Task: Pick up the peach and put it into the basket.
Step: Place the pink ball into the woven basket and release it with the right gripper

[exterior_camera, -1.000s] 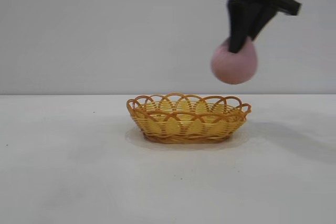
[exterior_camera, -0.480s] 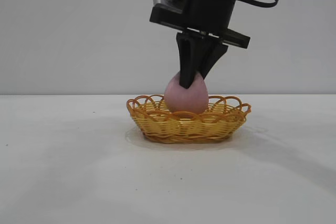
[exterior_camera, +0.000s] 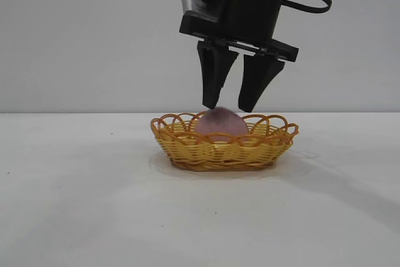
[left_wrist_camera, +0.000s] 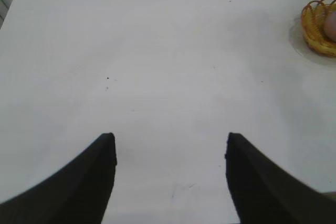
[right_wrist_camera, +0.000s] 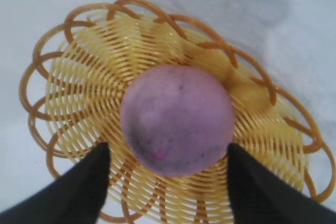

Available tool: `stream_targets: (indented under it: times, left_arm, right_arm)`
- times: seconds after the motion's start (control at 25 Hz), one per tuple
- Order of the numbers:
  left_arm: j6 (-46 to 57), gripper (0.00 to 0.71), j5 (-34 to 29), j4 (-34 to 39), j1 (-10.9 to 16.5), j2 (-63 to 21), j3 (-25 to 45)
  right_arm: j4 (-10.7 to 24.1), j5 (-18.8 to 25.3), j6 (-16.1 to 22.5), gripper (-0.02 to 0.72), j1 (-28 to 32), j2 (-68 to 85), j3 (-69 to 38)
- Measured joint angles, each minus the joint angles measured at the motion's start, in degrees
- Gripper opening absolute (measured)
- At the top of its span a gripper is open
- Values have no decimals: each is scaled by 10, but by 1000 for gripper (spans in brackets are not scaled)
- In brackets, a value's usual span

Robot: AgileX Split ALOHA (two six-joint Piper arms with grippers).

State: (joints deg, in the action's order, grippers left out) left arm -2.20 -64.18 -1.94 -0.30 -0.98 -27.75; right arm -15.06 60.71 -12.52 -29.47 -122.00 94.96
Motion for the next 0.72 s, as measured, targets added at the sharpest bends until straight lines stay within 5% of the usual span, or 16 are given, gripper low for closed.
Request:
stream_targets:
  times: [0.36,0.72]
  left_arm:
    - [0,433,0,0,0,0,0]
    - [0,433,0,0,0,0,0]
  right_arm:
    - [66,23,32,510,24,20,41]
    - [113,34,55,510,129,21,55]
